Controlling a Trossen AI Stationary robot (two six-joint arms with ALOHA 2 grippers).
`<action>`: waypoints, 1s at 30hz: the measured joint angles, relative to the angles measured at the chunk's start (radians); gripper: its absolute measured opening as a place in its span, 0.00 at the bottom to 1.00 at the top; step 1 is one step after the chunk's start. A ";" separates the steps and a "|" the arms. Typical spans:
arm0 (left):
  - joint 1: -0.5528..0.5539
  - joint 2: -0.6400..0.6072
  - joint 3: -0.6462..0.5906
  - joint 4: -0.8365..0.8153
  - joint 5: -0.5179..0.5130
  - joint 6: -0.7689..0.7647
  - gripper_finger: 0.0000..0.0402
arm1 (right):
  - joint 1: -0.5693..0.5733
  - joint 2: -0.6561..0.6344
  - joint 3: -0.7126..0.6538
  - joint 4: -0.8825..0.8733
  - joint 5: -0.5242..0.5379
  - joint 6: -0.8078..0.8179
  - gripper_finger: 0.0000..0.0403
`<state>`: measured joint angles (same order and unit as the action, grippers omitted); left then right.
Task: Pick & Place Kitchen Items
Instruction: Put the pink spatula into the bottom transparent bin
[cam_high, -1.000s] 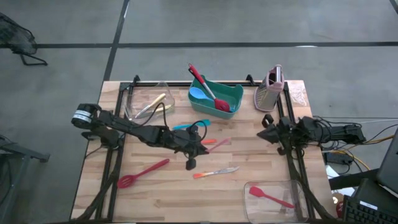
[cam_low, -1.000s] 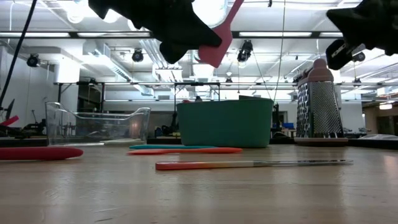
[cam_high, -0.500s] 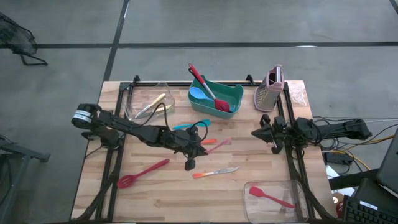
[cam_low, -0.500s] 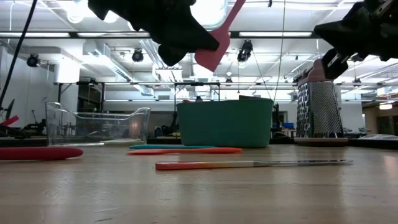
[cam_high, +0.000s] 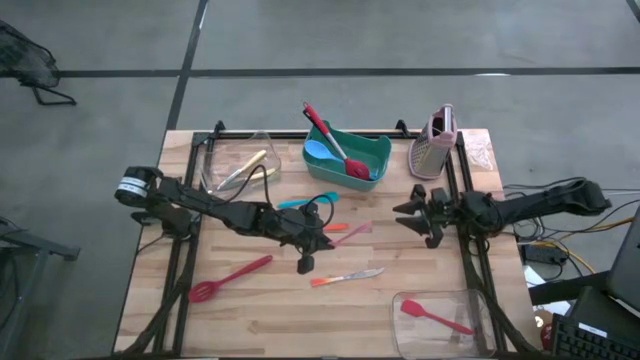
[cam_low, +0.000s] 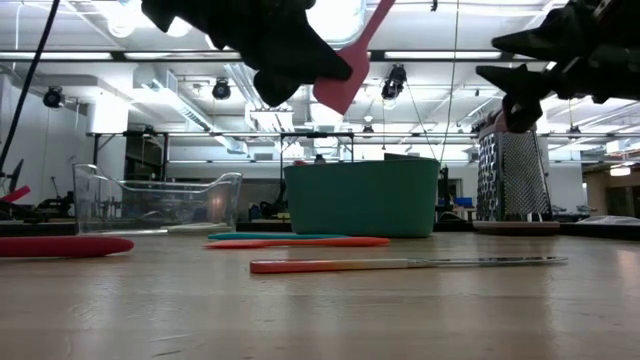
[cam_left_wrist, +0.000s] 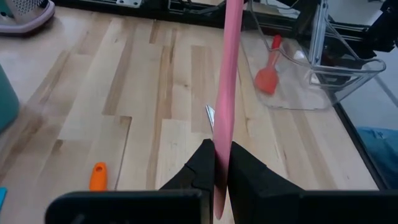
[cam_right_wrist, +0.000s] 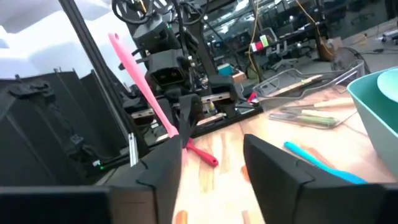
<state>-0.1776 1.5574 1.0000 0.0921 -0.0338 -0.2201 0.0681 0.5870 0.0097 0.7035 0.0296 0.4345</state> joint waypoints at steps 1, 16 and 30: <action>0.000 0.000 0.000 -0.004 0.000 0.000 0.06 | 0.000 0.022 0.000 0.023 0.000 -0.010 0.45; 0.027 0.000 0.009 0.005 -0.010 -0.051 0.06 | 0.043 0.406 0.293 0.118 -0.003 -0.243 0.53; 0.027 0.000 0.009 -0.020 -0.021 -0.050 0.06 | 0.046 0.623 0.455 0.131 -0.070 -0.325 0.50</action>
<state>-0.1505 1.5574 1.0092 0.0724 -0.0545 -0.2697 0.1139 1.2105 0.4649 0.8348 -0.0403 0.1097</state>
